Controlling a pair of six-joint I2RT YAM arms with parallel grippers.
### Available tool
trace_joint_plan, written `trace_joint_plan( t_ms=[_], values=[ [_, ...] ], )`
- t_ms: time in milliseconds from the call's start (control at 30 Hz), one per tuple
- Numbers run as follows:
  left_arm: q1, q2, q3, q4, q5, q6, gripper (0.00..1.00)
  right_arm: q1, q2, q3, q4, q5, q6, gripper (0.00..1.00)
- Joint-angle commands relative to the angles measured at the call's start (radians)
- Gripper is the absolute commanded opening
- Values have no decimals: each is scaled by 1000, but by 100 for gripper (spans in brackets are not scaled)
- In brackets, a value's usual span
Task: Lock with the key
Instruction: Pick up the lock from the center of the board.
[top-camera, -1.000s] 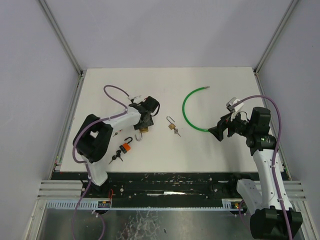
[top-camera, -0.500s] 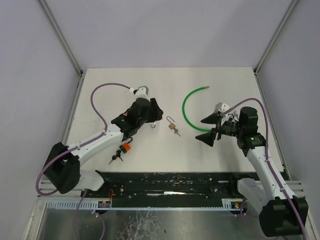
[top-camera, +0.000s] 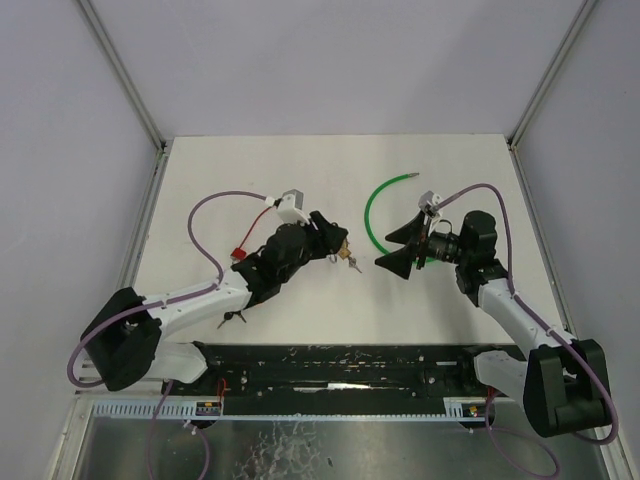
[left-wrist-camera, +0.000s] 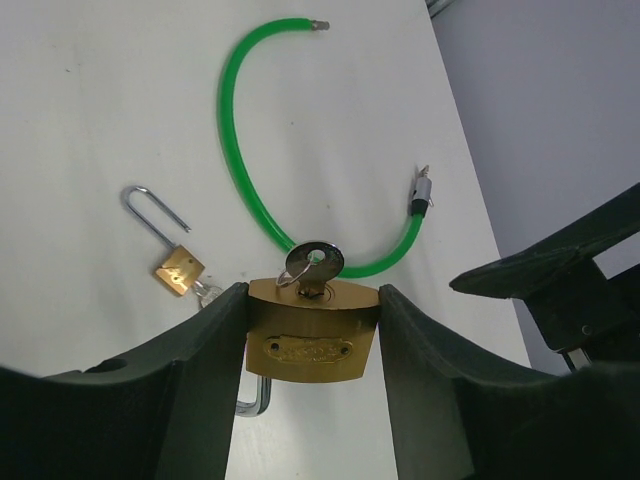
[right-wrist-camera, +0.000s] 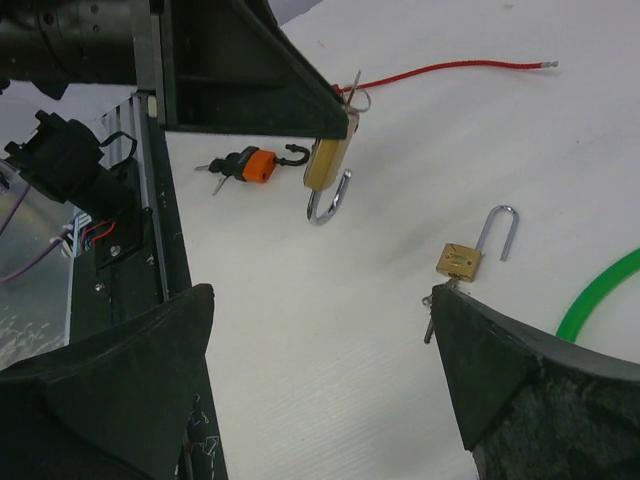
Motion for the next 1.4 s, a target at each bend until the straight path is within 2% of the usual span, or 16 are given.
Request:
trace_joint_plan(
  t_ms=[0,333,700,967,1167,1367],
  values=[
    [-65,25,21,178,-148,-109,0,23,8,17,137,38,64,95],
    [-180,76,91,100,-297,-215,0,55,40,-12,144,87,89,89],
    [-247,122,156,39,-370,-299,0,91,67,-19,167,116,133,84],
    [-252,146,168,39,-328,-335,0,91,71,-24,217,112,194,70],
    [-252,158,173,52,-297,-353,0,91,92,-34,251,104,223,49],
    [-252,158,172,59,-287,-361,0,92,101,-40,281,89,247,40]
  ],
)
